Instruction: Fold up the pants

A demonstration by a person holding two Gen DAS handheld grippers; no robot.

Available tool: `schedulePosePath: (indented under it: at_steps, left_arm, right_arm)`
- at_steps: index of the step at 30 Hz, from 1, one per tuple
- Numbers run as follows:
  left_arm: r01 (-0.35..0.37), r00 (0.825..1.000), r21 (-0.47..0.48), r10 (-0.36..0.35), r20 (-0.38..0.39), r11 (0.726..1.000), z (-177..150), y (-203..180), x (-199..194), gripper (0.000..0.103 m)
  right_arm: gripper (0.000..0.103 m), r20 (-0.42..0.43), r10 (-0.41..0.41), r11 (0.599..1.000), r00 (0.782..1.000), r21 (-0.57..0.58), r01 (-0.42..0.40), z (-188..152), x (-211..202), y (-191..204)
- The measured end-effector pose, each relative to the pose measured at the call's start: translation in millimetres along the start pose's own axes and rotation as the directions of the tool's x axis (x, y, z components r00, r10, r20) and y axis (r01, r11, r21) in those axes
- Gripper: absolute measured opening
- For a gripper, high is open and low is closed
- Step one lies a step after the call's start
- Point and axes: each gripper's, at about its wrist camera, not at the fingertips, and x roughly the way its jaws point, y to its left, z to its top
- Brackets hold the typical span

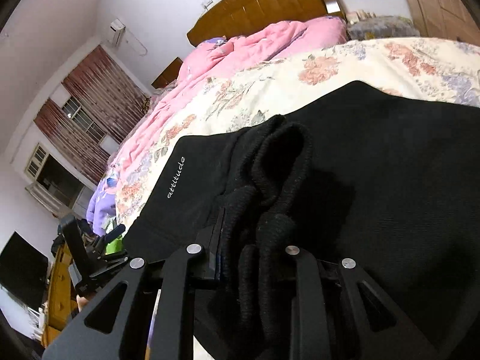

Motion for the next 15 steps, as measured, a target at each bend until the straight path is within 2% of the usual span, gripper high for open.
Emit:
schedulePosePath:
  at_steps: [2,4,6,8,12,15]
  left_arm:
    - [0.008,1.0,-0.001,-0.008,-0.003,1.0,-1,-1,3,0.102]
    - [0.02,1.0,-0.02,-0.021,-0.008,1.0,-2,0,5,0.102]
    - [0.024,1.0,-0.025,-0.024,-0.015,0.999,0,0,5,0.102]
    - [0.002,1.0,0.012,-0.002,-0.007,1.0,0,-4,3,0.102]
    - [0.02,1.0,-0.013,-0.02,-0.015,1.0,-1,-1,6,0.102]
    - [0.013,1.0,-0.009,-0.013,-0.013,1.0,-1,-3,6,0.102]
  right_arm:
    - [0.022,-0.037,-0.014,0.999,0.999,0.037,0.015,-5,10,-15]
    - [0.022,-0.028,0.022,0.995,0.999,0.103,-0.019,-10,11,-27]
    - [0.022,-0.023,0.011,0.997,1.0,0.08,-0.01,-8,8,-20]
    - [0.022,-0.021,-0.005,0.999,1.0,0.048,0.006,-7,9,-15]
    - [0.022,-0.023,0.028,0.995,0.999,0.101,-0.026,-9,12,-25]
    - [0.022,-0.02,0.015,0.997,1.0,0.08,-0.014,-9,13,-21]
